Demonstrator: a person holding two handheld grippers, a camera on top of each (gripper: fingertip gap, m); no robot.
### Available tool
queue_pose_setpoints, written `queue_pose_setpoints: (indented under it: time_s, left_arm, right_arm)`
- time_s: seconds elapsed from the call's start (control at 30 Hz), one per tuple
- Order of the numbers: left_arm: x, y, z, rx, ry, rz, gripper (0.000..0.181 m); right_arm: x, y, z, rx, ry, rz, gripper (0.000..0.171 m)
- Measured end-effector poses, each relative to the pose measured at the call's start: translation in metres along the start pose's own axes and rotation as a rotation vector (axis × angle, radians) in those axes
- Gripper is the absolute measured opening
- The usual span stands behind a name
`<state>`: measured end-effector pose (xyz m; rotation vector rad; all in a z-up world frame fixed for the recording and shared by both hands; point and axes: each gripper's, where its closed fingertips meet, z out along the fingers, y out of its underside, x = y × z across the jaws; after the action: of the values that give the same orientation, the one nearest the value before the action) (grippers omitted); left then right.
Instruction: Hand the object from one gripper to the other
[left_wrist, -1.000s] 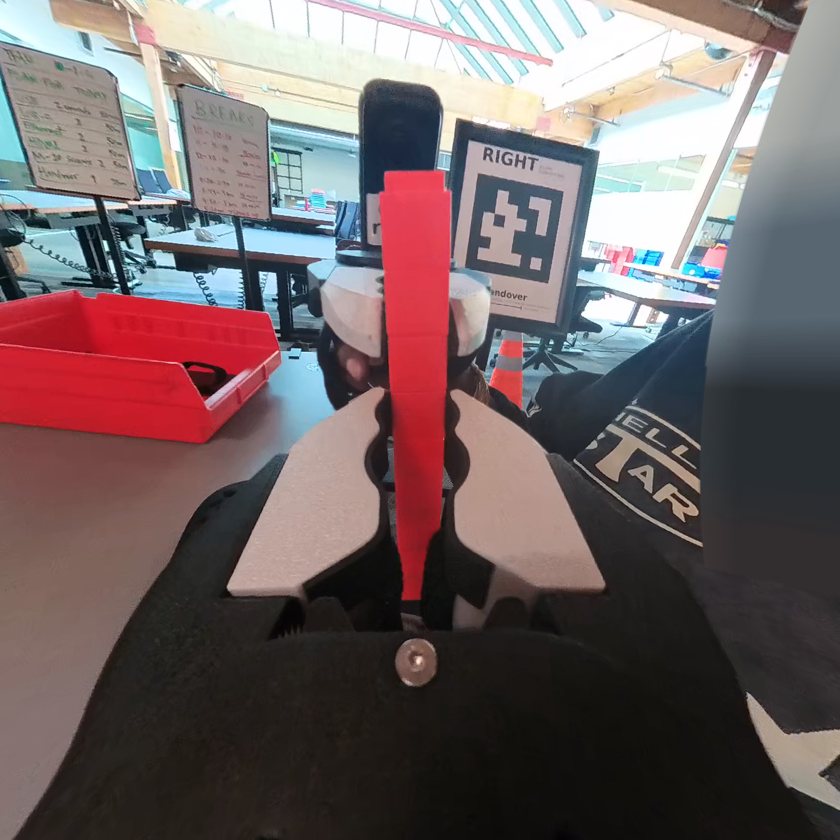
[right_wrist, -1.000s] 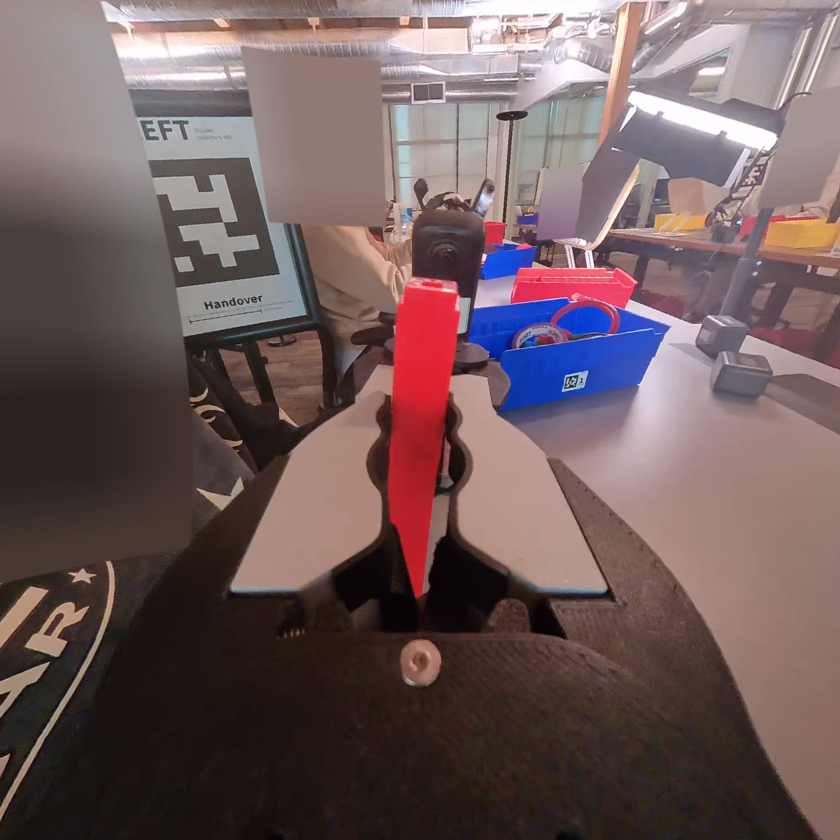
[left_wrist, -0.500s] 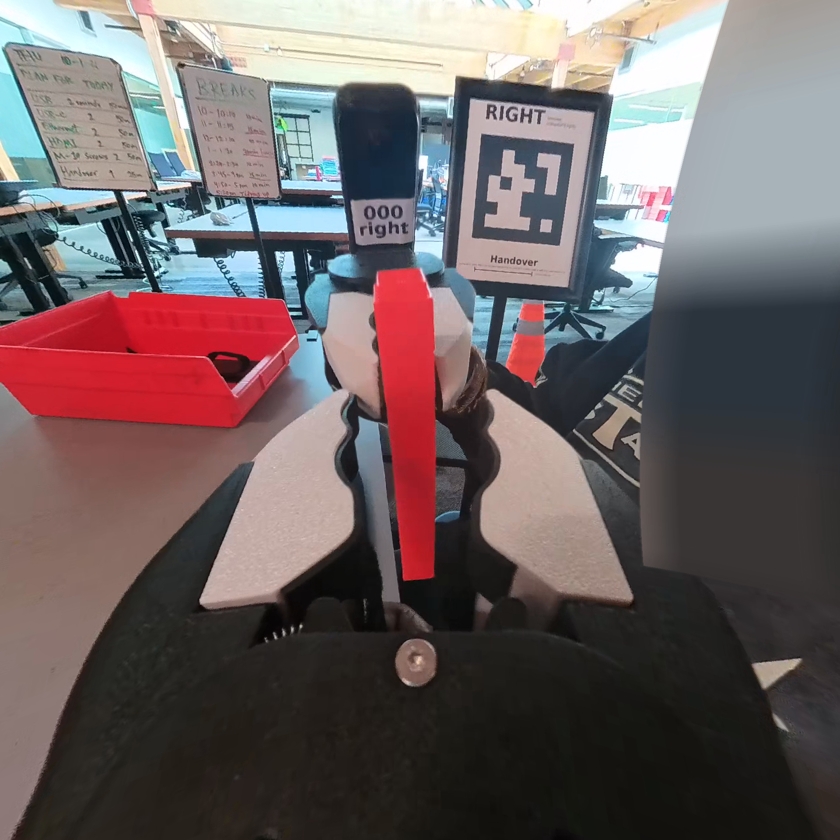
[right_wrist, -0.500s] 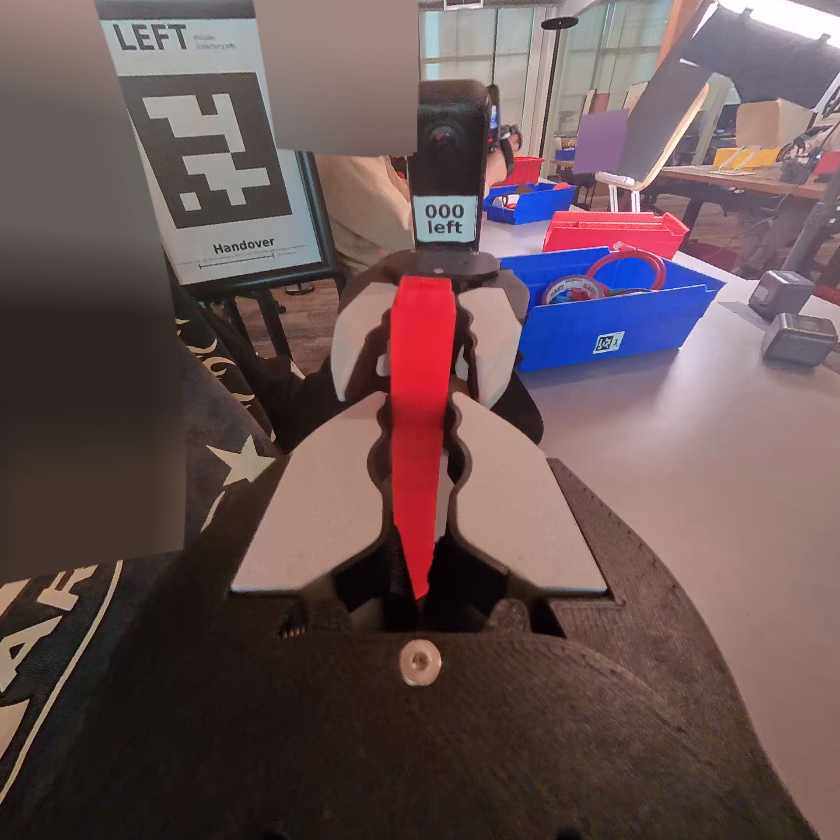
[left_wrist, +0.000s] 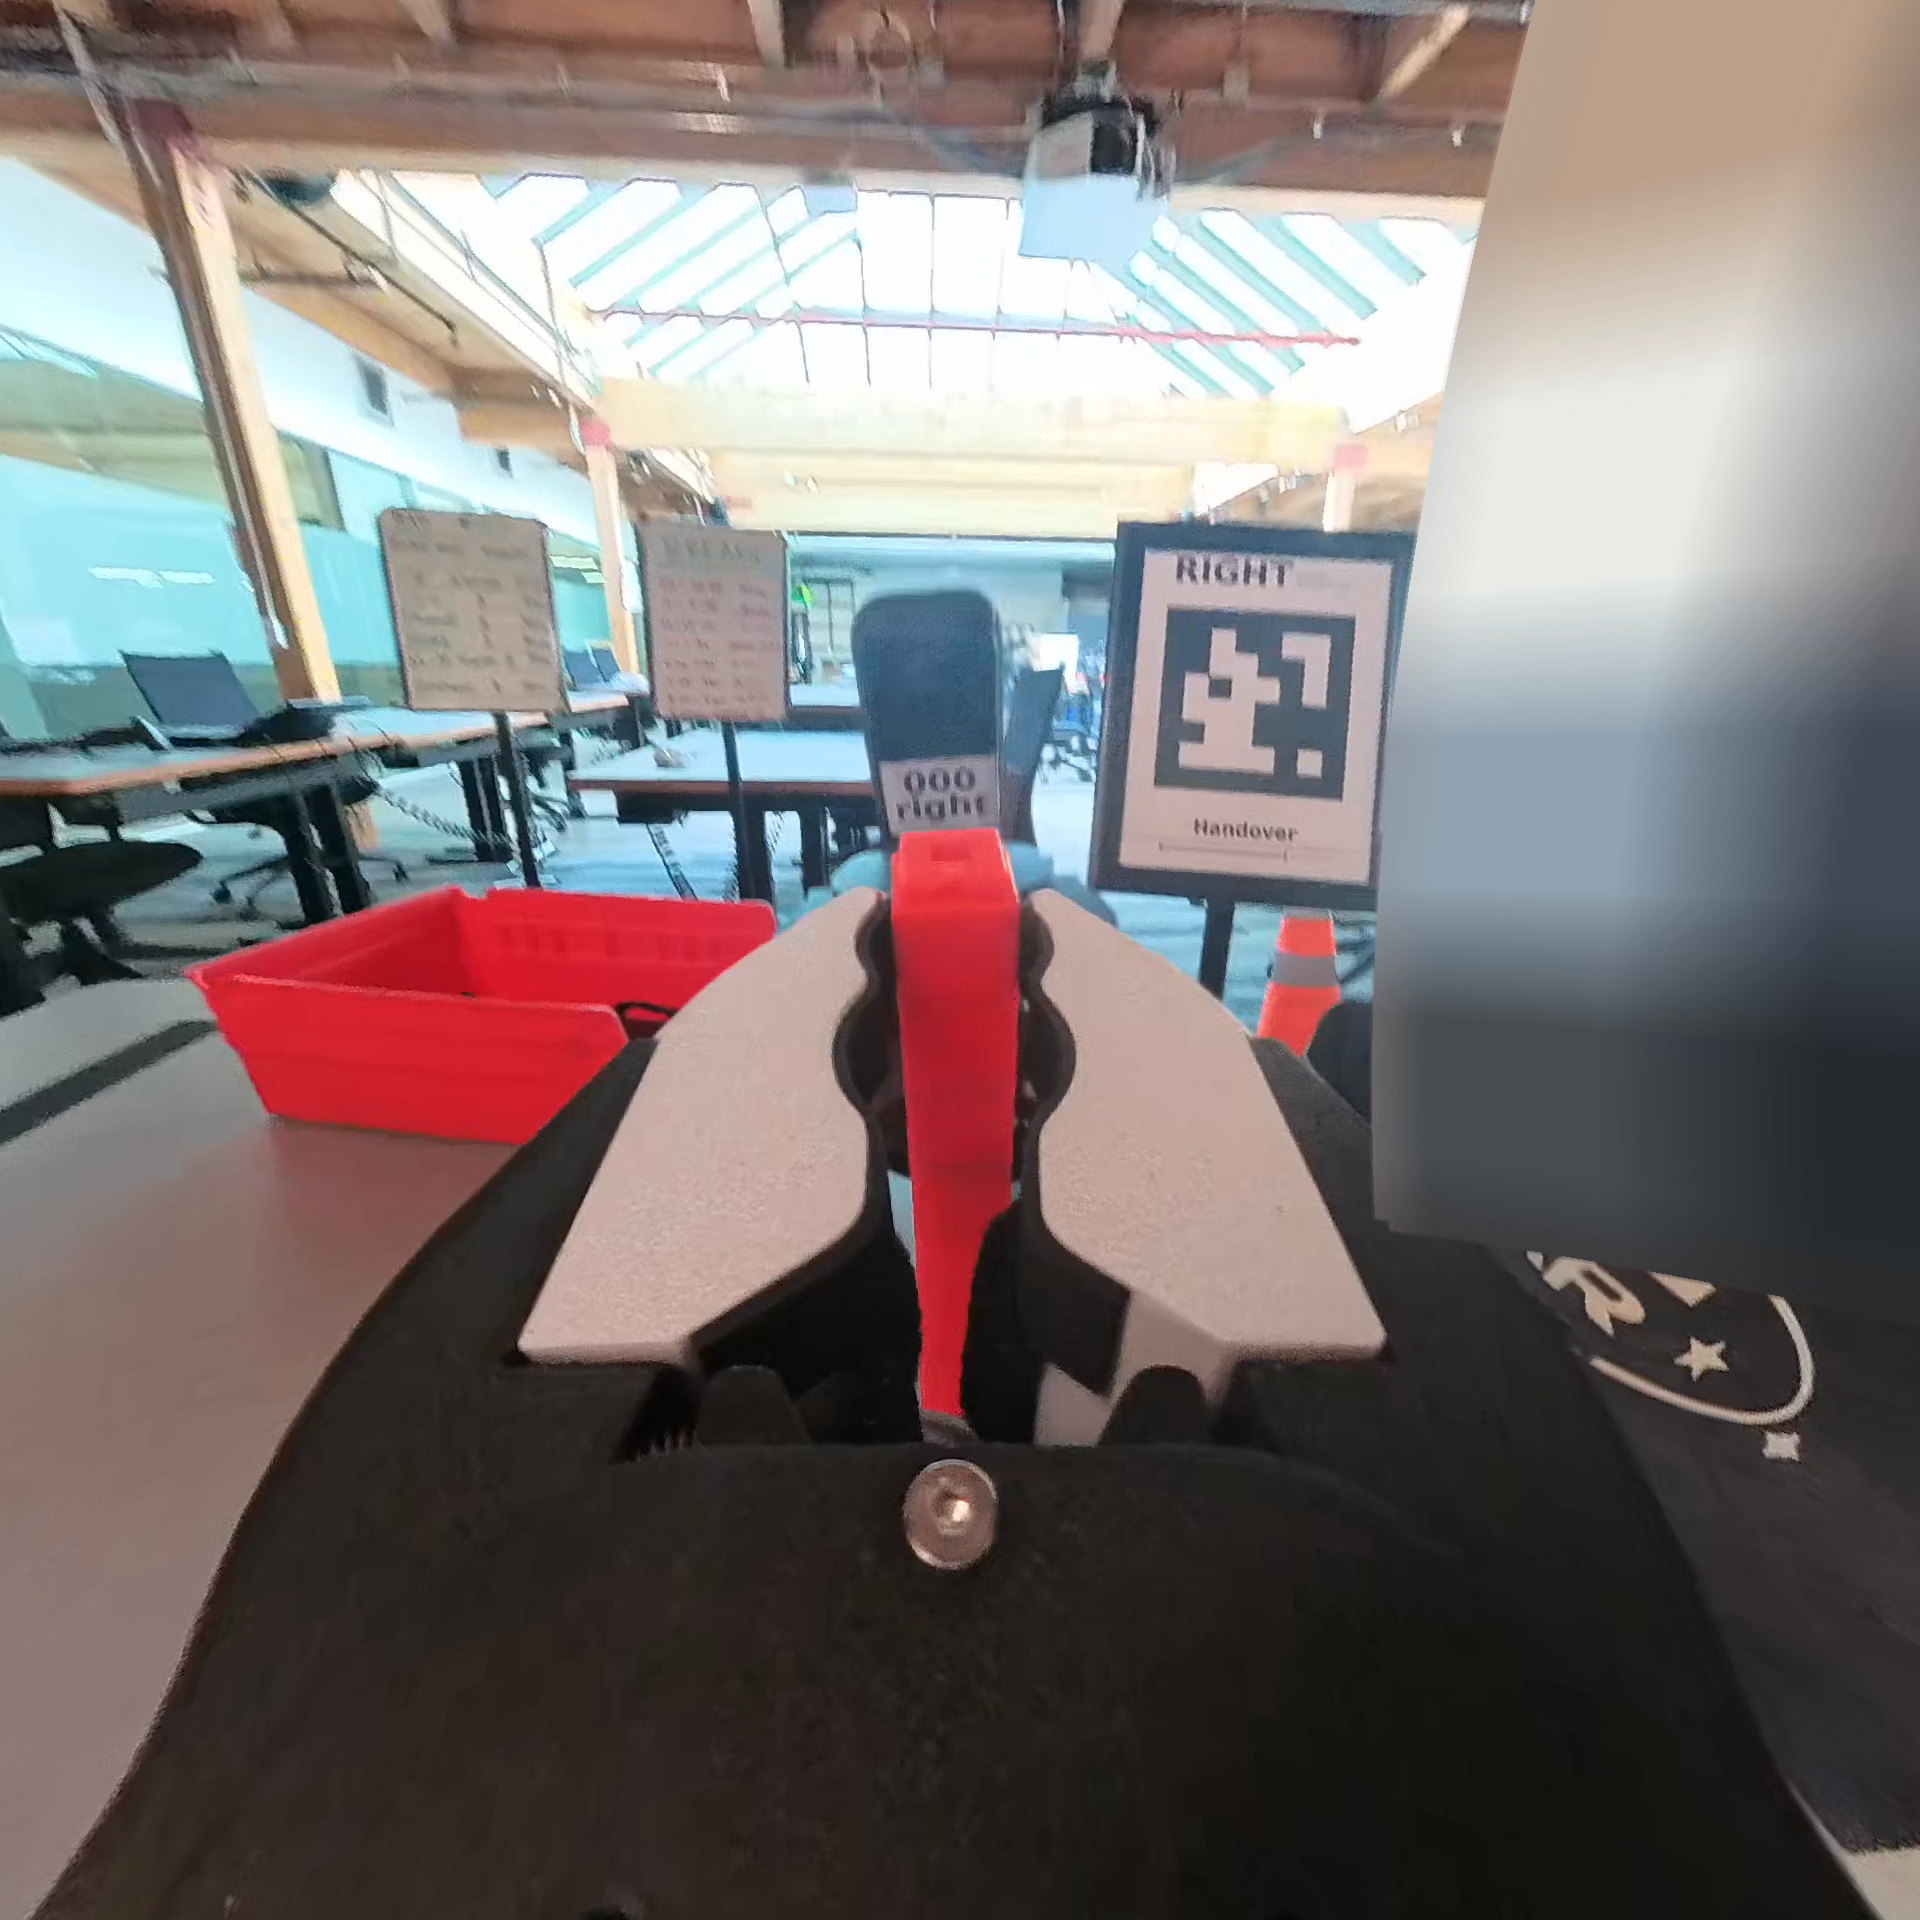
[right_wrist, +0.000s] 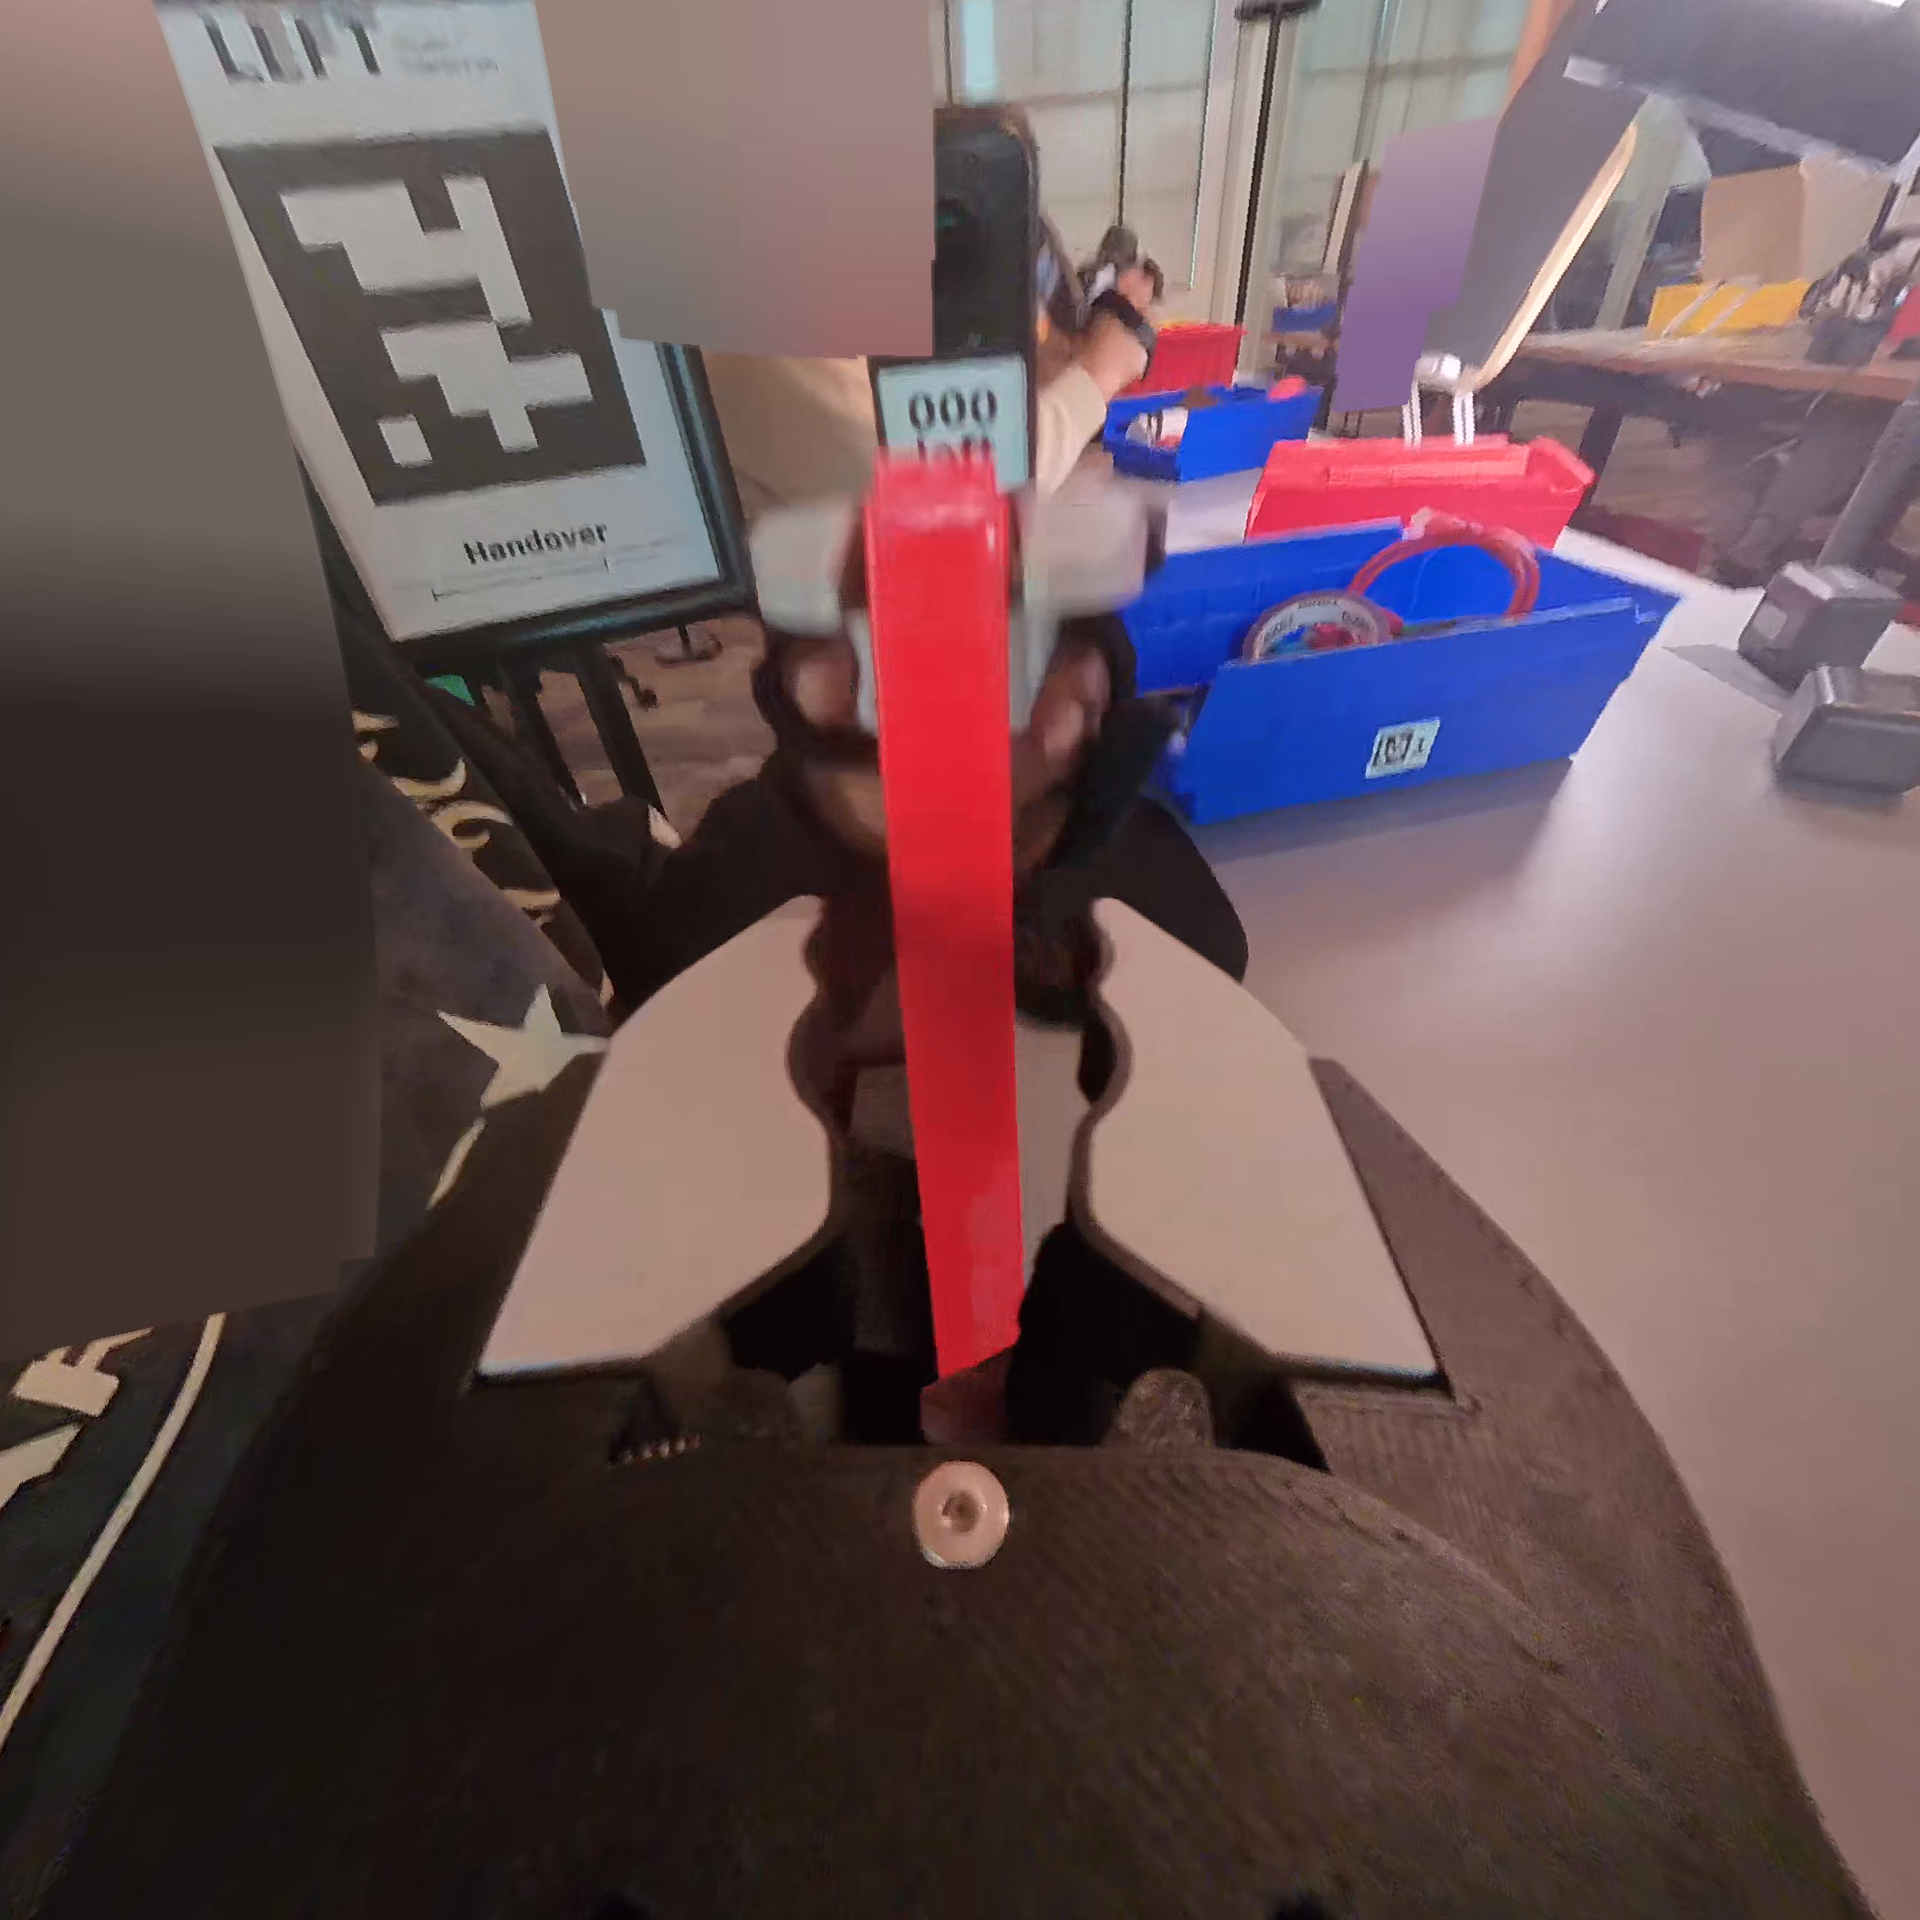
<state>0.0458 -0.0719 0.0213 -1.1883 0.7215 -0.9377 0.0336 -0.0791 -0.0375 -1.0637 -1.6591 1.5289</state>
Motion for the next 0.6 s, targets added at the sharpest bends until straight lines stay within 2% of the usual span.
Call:
queue_pose_setpoints:
  time_s: [0.07, 0.1, 0.13, 0.17, 0.2, 0.3, 0.4, 0.43, 0.5, 0.6]
  left_arm:
    - [-0.003, -0.013, -0.008, 0.068, -0.021, 0.007, 0.021]
    - [-0.004, -0.018, -0.012, 0.093, -0.028, 0.008, 0.022]
    - [-0.005, -0.022, -0.015, 0.108, -0.030, 0.008, 0.022]
    - [-0.005, -0.023, -0.017, 0.111, -0.027, 0.004, 0.022]
    - [-0.005, -0.024, -0.018, 0.111, -0.023, -0.007, 0.021]
    - [-0.007, -0.020, -0.017, 0.111, -0.012, -0.033, 0.024]
    - [-0.005, 0.005, -0.006, -0.013, 0.042, -0.081, 0.043]
    - [-0.003, 0.014, -0.002, -0.045, 0.057, -0.082, 0.042]
    - [-0.005, 0.023, 0.004, -0.072, 0.049, -0.062, 0.023]
    - [-0.005, 0.016, 0.003, -0.025, 0.049, -0.044, 0.022]
  right_arm:
    - [0.002, 0.019, 0.002, -0.103, -0.022, 0.004, 0.058]
    - [0.003, 0.029, 0.004, -0.151, -0.034, 0.006, 0.058]
    - [0.003, 0.036, 0.005, -0.180, -0.050, 0.000, 0.050]
    - [0.002, 0.039, 0.007, -0.186, -0.067, -0.010, 0.029]
    - [0.003, 0.038, 0.008, -0.177, -0.068, -0.015, 0.022]
    - [0.004, 0.036, 0.010, -0.167, -0.059, -0.002, 0.022]
    - [0.003, 0.021, 0.008, -0.084, -0.056, 0.014, 0.022]
    - [0.004, 0.019, 0.007, -0.077, -0.047, 0.017, 0.022]
    - [0.002, 0.018, 0.006, -0.083, -0.042, 0.003, 0.022]
    - [0.001, 0.013, 0.003, -0.057, -0.030, -0.017, 0.022]
